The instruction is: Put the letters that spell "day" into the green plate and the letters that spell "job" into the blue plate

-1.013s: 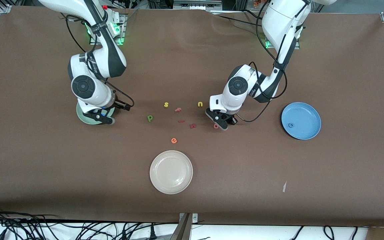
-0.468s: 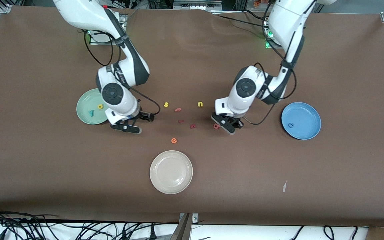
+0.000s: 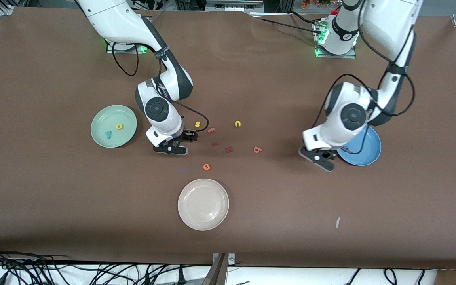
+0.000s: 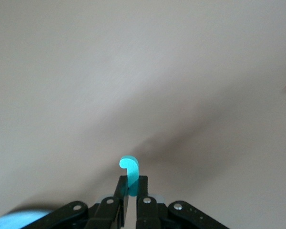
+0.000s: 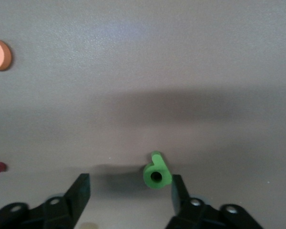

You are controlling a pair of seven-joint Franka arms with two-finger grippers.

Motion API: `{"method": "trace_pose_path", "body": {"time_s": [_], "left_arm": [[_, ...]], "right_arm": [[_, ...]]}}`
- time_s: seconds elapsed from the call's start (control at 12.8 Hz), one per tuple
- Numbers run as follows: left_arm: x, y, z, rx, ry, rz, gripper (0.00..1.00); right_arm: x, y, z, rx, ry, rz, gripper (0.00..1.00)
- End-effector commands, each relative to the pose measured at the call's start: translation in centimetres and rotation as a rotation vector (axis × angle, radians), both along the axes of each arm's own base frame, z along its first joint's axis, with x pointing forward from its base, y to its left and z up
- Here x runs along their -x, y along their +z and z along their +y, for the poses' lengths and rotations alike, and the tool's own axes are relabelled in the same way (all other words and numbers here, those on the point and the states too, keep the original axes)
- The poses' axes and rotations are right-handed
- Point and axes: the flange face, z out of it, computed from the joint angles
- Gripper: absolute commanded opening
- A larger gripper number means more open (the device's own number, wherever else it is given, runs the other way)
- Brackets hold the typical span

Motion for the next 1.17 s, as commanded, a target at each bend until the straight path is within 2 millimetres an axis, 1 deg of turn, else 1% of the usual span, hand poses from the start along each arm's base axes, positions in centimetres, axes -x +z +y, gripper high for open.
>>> {"method": "trace_pose_path", "body": {"time_s": [0.0, 0.08, 0.16, 0.31, 0.39, 0.47, 0.55, 0.62, 0.7, 0.78, 0.86, 0.94, 1.01, 1.09], "left_arm": [[0.5, -0.1, 6.6, -0.015, -0.051, 0.045, 0.00], [0.6, -0.4, 8.7, -0.020, -0.059, 0.057, 0.00], [0.7, -0.1, 10.4, -0.027, -0.049, 0.063, 0.01], [1.4, 0.2, 12.5, -0.034, -0.034, 0.107, 0.03], [1.6, 0.1, 13.6, -0.035, -0.034, 0.117, 0.05], [1.5, 0.0, 13.9, -0.035, -0.042, 0.117, 0.14], [1.5, 0.0, 13.9, -0.035, -0.042, 0.117, 0.29], [1.5, 0.0, 13.8, -0.035, -0.042, 0.115, 0.43], [1.5, 0.0, 13.7, -0.031, -0.036, 0.115, 0.57], [1.5, 0.0, 13.6, -0.025, -0.028, 0.115, 0.67], [1.6, -0.1, 13.5, -0.024, -0.025, 0.118, 0.73], [1.5, 0.0, 13.3, -0.023, -0.026, 0.116, 0.73], [1.4, 0.1, 12.8, -0.013, -0.023, 0.112, 0.74], [1.2, 0.4, 11.7, 0.029, 0.000, 0.104, 0.77]], "right_arm": [[0.2, -0.9, -0.4, 0.007, 0.038, 0.007, 0.76], [0.3, -1.2, -0.7, 0.011, 0.055, 0.014, 0.76], [0.4, -1.4, -0.9, 0.013, 0.058, 0.018, 0.74], [0.9, -2.0, -1.2, 0.019, 0.058, 0.025, 0.71], [1.1, -2.2, -1.4, 0.022, 0.058, 0.030, 0.61], [1.2, -2.2, -1.5, 0.023, 0.058, 0.031, 0.46], [1.2, -2.1, -1.5, 0.024, 0.057, 0.033, 0.27], [1.0, -1.8, -1.6, 0.023, 0.054, 0.028, 0.16], [0.9, -1.4, -1.6, 0.022, 0.055, 0.027, 0.13], [0.7, -0.7, -1.7, 0.019, 0.055, 0.021, 0.12], [0.3, -0.1, -2.5, 0.028, 0.044, 0.027, 0.12], [0.1, 1.0, -2.7, 0.032, 0.044, 0.036, 0.12], [-0.3, 2.2, -3.7, 0.037, 0.050, 0.042, 0.12], [-0.9, 3.6, -5.3, 0.049, 0.069, 0.059, 0.12]]}}
